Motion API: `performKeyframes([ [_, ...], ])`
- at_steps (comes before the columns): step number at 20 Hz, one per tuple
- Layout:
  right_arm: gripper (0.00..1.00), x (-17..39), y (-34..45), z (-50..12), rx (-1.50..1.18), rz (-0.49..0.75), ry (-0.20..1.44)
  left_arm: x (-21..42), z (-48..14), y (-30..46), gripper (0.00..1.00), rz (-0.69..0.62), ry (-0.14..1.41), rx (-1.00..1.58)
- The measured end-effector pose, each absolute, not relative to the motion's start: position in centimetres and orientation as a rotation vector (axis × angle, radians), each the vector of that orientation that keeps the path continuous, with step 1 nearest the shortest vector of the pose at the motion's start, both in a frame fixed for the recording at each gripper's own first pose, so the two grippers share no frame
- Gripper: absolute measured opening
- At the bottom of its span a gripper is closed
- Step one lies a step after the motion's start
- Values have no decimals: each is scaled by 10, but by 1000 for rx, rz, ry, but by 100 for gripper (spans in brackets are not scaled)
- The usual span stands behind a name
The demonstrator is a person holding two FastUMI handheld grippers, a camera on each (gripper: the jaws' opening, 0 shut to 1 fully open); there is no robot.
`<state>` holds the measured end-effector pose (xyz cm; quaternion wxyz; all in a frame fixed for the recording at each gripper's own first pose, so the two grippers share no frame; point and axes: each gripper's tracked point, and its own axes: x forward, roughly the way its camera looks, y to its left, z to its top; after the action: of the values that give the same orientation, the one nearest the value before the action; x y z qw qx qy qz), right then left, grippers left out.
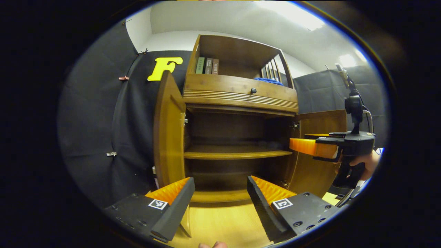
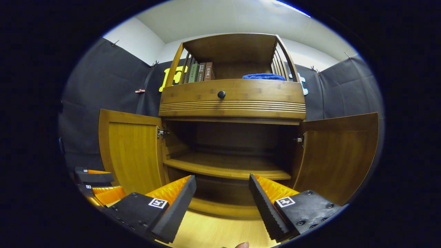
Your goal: Open the right door of the double-door shoe cabinet with the right hand, and open the left door with the left hand.
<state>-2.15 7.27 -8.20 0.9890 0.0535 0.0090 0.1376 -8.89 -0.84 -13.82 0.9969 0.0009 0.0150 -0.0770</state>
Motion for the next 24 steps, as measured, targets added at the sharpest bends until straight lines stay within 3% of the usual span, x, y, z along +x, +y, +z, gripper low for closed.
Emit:
performKeyframes([
  [24,98,-24,66,-83,106,255,13,-66,-139,-42,95,-182,51,4],
])
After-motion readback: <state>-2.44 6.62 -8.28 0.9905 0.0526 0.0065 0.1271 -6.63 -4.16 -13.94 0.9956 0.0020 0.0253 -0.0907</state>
